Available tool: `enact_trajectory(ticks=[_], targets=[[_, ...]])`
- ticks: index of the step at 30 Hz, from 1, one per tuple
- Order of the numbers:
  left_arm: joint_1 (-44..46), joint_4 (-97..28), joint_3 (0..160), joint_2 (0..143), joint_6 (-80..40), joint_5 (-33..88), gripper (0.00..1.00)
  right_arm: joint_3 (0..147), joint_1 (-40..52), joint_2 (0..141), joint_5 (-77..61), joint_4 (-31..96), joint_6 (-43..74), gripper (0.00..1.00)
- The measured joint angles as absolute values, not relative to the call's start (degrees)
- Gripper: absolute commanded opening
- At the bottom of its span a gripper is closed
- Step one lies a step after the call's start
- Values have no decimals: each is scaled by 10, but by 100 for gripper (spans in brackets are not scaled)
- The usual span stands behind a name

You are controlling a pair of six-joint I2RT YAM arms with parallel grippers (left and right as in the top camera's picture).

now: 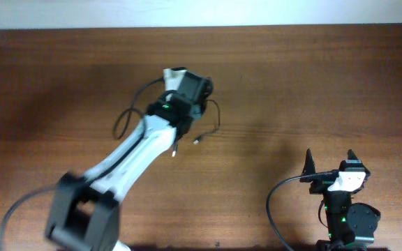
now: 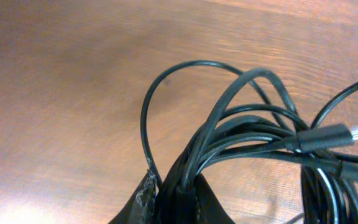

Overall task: Untangle cables
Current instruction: 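Lift the cable bundle with the left gripper and pull it toward center-front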

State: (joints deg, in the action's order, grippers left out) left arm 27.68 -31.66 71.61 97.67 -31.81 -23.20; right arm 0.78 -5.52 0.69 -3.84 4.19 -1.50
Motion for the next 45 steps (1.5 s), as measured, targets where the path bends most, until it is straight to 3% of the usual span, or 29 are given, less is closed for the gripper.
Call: enact_trajectory(ticks=[5, 9, 14, 15, 16, 17, 19, 20, 30, 34, 35, 36, 37, 42, 45], targets=[[207, -542, 707, 922, -554, -215, 0, 8, -55, 7, -38, 42, -15, 98], [177, -528, 639, 921, -639, -155, 0, 8, -55, 7, -39, 42, -15, 98], [178, -463, 536, 921, -657, -110, 0, 8, -55, 7, -39, 42, -15, 98], [178, -432, 518, 921, -656, -105, 23, 8, -55, 7, -38, 42, -15, 98], [178, -392, 497, 921, -655, -96, 53, 8, -55, 7, -38, 42, -15, 99], [178, -371, 491, 921, -646, -90, 63, 8, -55, 7, -39, 42, -15, 99], [178, -321, 490, 921, -617, -72, 94, 8, -55, 7, -39, 42, -15, 98], [177, -303, 491, 921, -590, -64, 99, 8, -55, 7, -38, 42, -15, 98], [167, -275, 646, 738, -381, -63, 99, 8, -55, 7, -39, 42, -15, 98], [167, -474, 649, 705, -404, -112, 100, 8, -55, 7, -38, 41, -15, 99], [167, -500, 645, 702, -418, -121, 97, 8, -55, 7, -38, 42, -15, 99], [167, -519, 639, 698, -435, -128, 86, 8, -55, 7, -38, 42, -15, 98], [167, -523, 623, 694, -456, -136, 84, 8, -55, 7, -39, 42, -15, 98], [167, -371, 465, 692, -506, -117, 76, 8, -55, 8, -38, 42, -15, 98], [167, -254, 343, 691, -543, -92, 81, 8, -55, 7, -39, 42, -15, 99]])
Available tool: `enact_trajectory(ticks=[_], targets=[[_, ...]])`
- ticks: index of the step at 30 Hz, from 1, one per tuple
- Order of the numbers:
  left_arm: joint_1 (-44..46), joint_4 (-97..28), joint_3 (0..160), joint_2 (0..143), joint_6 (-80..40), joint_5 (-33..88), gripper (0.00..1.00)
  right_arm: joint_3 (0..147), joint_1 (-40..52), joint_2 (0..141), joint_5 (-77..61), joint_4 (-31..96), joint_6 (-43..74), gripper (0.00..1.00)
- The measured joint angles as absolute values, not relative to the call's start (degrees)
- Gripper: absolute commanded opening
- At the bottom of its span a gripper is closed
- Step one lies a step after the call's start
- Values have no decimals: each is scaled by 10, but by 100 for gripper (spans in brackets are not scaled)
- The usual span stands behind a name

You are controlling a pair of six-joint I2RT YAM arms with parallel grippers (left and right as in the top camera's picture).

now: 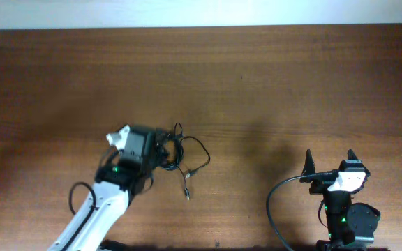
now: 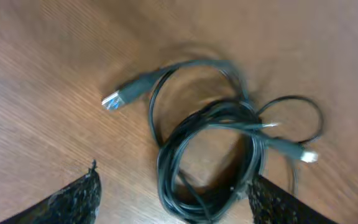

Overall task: Untangle cables
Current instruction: 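Lift the cable bundle with the left gripper and pull it toward center-front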

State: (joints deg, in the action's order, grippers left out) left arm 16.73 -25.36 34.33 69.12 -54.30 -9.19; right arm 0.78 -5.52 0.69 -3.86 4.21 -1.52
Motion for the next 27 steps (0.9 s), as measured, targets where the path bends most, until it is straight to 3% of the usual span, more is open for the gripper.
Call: enact_trajectory(ticks=[3, 8, 9, 10, 11, 12, 21, 27], targets=[[167, -138, 264, 695, -563, -81, 69, 8, -55, 7, -38, 42, -15, 99], [167, -60, 237, 721, -560, -77, 59, 8, -55, 7, -38, 42, -15, 98], [167, -30, 236, 735, -553, -77, 52, 8, -55, 7, -39, 42, -15, 98], [167, 4, 236, 762, -547, -78, 24, 8, -55, 7, -38, 42, -15, 99], [167, 18, 235, 780, -539, -80, 5, 8, -55, 7, -38, 42, -15, 98], [167, 48, 236, 806, -538, -85, 0, 8, -55, 7, -38, 42, -15, 98], [165, 98, 239, 845, -530, -74, 0, 8, -55, 7, -39, 42, -15, 98], [165, 70, 244, 780, -451, 7, 0, 8, -55, 7, -38, 42, -15, 98]])
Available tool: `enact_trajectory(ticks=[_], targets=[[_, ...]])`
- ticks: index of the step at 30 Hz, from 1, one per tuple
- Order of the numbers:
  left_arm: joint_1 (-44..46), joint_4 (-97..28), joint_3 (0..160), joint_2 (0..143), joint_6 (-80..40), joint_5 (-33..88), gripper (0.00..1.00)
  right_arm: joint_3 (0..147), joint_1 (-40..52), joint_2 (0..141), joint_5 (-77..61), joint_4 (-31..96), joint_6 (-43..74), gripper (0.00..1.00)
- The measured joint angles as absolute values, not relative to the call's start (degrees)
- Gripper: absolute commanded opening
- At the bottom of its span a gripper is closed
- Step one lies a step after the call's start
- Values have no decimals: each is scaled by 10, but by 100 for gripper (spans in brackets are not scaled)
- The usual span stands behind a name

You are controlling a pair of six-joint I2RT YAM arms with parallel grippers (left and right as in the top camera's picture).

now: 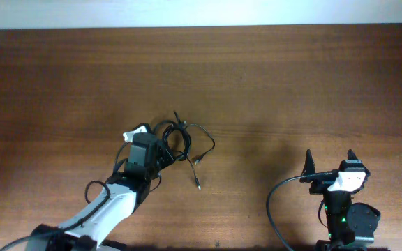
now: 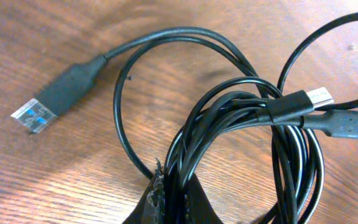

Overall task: Untangle cables
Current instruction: 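Lift the cable bundle with the left gripper and pull it toward center-front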

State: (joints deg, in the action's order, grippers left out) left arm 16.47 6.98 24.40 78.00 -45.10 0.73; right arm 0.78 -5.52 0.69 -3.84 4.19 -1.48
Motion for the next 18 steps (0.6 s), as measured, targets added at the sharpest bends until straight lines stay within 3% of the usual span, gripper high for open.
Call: enact_trajectory(ticks=[6, 13, 15, 18], targets=[[165, -133, 326, 710, -433, 22, 0, 8, -55, 7, -39, 42, -15, 98], [178, -265, 345, 706, -567, 99, 0, 8, -55, 7, -39, 42, -15, 98], [186, -319, 345, 705, -608, 102, 13, 8, -55, 7, -38, 42, -15, 98], [187, -323, 345, 705, -670, 104, 9, 8, -55, 7, -39, 42, -15, 98]])
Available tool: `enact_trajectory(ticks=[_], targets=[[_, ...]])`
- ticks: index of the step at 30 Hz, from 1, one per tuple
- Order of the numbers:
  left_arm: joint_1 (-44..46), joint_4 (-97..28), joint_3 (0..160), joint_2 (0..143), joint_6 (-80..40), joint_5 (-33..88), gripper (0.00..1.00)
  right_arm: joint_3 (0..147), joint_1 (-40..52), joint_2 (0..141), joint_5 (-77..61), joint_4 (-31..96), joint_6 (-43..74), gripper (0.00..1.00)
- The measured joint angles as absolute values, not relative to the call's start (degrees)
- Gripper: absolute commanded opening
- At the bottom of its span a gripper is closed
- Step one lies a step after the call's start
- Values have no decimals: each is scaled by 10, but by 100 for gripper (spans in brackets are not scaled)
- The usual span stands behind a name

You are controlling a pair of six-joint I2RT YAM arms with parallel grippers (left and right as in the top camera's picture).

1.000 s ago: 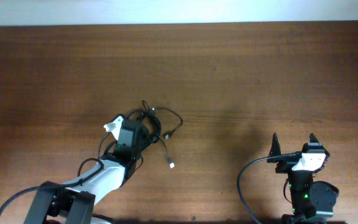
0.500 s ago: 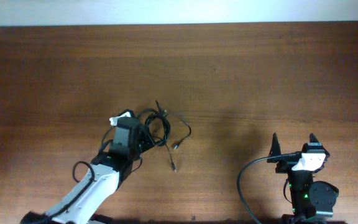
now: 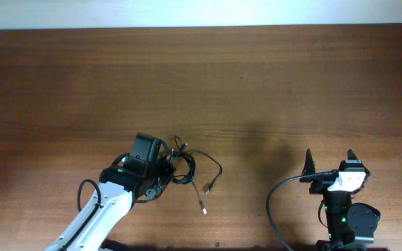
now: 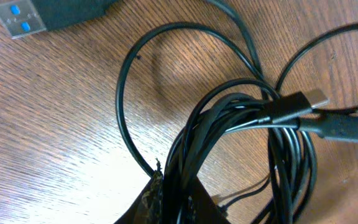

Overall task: Untangle cables
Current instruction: 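Lift the cable bundle with the left gripper and pull it toward center-front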

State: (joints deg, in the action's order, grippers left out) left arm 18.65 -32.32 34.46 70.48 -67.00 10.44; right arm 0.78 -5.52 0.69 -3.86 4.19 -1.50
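Note:
A tangled bundle of thin black cables (image 3: 181,168) lies on the wooden table (image 3: 292,84), left of centre. My left gripper (image 3: 165,171) is shut on the bundle's left side. In the left wrist view the coils (image 4: 247,130) rise out of the closed gripper (image 4: 174,202). A USB plug with a blue insert (image 4: 36,14) lies at the top left, and a small connector (image 4: 312,99) crosses the coils on the right. Two loose ends (image 3: 210,186) trail right of the bundle. My right gripper (image 3: 329,162) stands open at the near right, holding nothing.
The right arm's base (image 3: 347,219) sits at the near right edge with its own black supply cable (image 3: 274,209) looping beside it. The left arm (image 3: 96,216) reaches in from the near left.
My left gripper, still shut on the cable bundle, has moved toward the near edge and a little right, and the bundle came with it. The right arm has not moved.
First my left gripper was shut on the bundle at the far middle of the table. Then it stood open over the bundle lying nearer, left of centre. After that it was shut on the coils again, and now holds them closer to the front.

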Motion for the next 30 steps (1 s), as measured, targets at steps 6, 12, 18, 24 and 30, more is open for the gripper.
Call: enact_trajectory(ticks=[6, 12, 18, 24, 30], targets=[[186, -267, 345, 704, -699, 105, 0, 8, -55, 7, -38, 42, -15, 99], [186, -243, 345, 704, -664, 90, 0, 8, -55, 7, -38, 42, -15, 99], [186, -250, 404, 704, -560, 131, 0, 8, -55, 7, -38, 42, -15, 98], [186, -281, 406, 704, -541, 147, 0, 8, -55, 7, -36, 42, -15, 98], [186, -282, 406, 704, -539, 148, 0, 8, -55, 7, -39, 42, -15, 98]])
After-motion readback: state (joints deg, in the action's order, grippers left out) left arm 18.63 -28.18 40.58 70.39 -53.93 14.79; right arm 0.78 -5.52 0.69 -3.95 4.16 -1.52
